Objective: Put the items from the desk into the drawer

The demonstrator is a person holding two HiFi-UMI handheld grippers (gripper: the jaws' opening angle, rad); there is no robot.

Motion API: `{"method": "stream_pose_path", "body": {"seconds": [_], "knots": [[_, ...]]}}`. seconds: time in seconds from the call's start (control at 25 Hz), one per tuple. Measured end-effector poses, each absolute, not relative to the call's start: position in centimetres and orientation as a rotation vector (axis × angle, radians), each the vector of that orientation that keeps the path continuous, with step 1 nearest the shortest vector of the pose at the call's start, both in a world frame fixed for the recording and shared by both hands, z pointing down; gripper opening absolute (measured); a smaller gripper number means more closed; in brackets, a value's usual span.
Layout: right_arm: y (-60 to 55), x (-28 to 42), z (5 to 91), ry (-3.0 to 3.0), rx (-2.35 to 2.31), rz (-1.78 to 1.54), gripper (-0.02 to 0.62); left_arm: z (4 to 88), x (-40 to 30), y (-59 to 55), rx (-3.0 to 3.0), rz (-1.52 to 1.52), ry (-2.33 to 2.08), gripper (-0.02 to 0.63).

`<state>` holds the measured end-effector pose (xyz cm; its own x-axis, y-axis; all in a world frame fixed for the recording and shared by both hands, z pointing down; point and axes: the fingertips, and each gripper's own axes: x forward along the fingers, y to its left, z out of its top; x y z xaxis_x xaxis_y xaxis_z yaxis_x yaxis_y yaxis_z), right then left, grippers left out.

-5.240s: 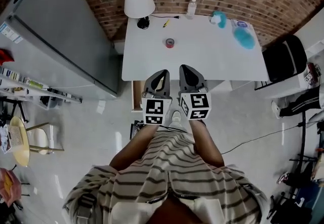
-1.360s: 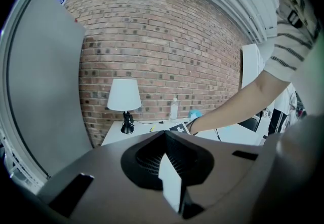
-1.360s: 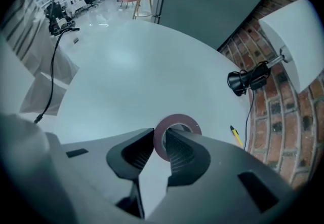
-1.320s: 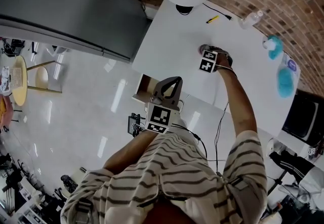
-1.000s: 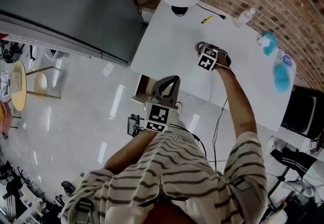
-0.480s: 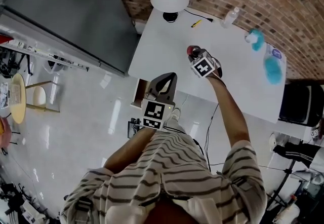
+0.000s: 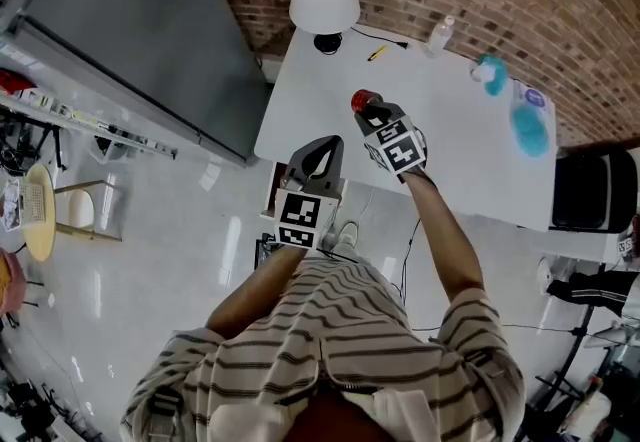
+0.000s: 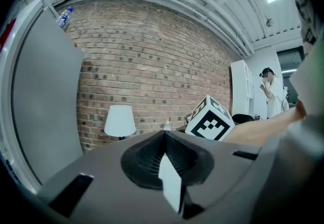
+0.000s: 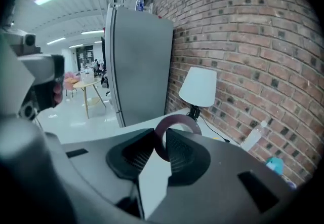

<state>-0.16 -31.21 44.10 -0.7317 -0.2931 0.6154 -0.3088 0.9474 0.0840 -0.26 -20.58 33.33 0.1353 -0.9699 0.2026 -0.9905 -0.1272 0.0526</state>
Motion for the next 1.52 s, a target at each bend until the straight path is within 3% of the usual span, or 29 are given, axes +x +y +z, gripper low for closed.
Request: {"method": "stream_pose_path", "body": {"seconds": [0.72, 1.52], "knots": [[-26.4, 2.0, 30.0, -2.771, 0.844, -0.016, 0.080, 27.8, -0.7, -19.4, 2.275, 0.086, -2.030, 0.008], [-23.0, 4.2, 23.4, -2.941, 1.078, 0.047, 0.080, 23.7, -1.2, -19.8, 2.334, 0.017, -2.082, 0.008]]}}
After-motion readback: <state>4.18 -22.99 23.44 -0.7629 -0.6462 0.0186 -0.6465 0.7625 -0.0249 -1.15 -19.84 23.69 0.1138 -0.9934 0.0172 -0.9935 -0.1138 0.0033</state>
